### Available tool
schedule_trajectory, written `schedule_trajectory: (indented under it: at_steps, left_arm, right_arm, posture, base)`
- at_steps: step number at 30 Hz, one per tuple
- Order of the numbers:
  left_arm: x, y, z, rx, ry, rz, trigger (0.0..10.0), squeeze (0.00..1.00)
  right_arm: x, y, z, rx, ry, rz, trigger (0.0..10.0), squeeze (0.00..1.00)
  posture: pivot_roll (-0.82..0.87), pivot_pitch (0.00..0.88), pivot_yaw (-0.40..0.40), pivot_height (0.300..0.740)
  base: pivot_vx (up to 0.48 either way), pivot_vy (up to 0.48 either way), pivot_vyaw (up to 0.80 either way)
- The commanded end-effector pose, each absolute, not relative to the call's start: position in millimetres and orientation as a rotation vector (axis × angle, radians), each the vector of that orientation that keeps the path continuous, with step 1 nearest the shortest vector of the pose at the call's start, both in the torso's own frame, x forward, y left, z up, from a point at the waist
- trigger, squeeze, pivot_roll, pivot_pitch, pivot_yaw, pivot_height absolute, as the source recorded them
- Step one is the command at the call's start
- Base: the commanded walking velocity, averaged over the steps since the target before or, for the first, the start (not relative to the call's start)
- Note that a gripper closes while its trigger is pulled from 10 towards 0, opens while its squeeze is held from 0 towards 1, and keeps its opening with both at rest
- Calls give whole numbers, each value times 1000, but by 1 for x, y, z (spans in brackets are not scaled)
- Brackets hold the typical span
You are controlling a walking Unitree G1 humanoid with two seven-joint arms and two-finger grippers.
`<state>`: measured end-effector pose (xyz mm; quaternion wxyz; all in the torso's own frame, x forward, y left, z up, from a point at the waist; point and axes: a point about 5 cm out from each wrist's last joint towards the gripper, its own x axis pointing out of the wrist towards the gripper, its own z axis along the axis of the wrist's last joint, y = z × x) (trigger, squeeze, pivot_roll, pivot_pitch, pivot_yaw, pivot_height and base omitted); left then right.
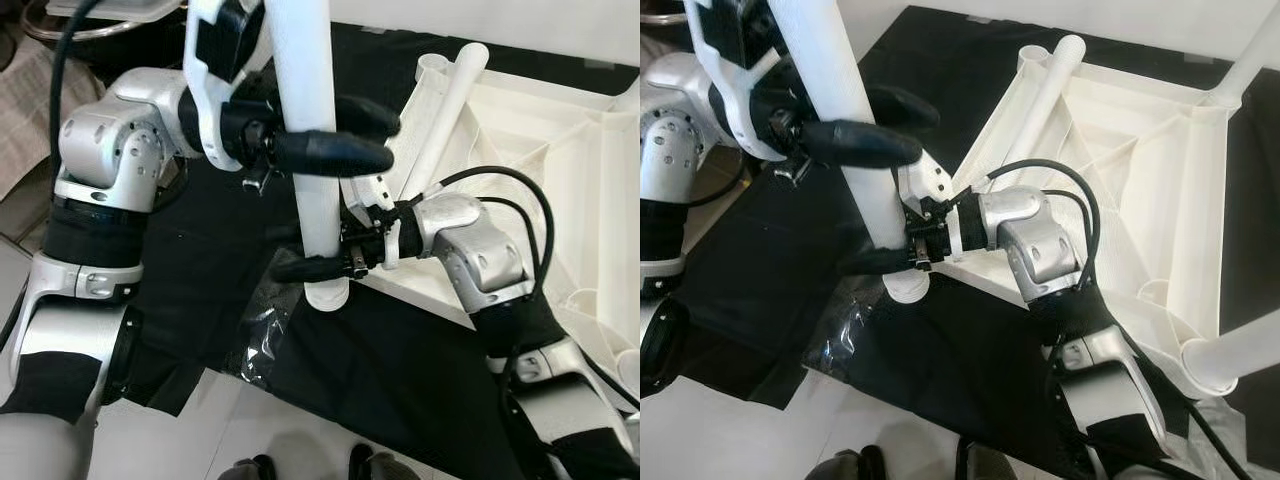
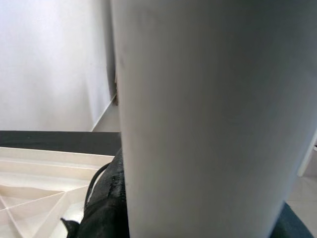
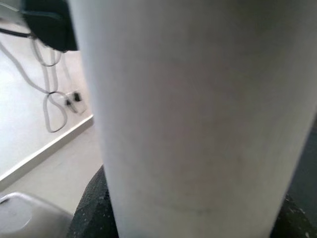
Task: Building children table
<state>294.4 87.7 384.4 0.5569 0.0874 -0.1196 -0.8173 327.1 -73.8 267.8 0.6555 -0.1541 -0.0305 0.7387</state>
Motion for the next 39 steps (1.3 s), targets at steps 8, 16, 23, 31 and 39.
schedule_trajectory:
  at_steps: [8,16,23,31,39]
  left_arm:
    - [258,25,384,203,-227,-2226,0,0]
    - [247,21,379,162,-188,-2292,0,0]
    - [249,27,381,134,-183,-2280,0,0]
    - [247,26,381,104,-177,-2297,0,0]
    - [246,25,385,30,-197,-2321,0,0]
  right_arm:
    - [322,-57,271,-397,-5,1839,10000,0]
    - [317,-65,255,-332,52,1911,4784,0]
    - [321,-66,258,-358,-1,1860,10000,1000]
    - [319,-63,259,-434,16,1908,10000,0]
    - [312,-58,264,-419,-11,1961,0,0]
  posture:
    - [-40,220,17,740]
    - [-60,205,39,740]
    - [-60,199,42,740]
    - [-60,192,42,740]
    - [-60,191,41,740]
  base:
    - [0,0,0]
    - [0,0,0]
    - [0,0,0]
    - [0,0,0]
    - [0,0,0]
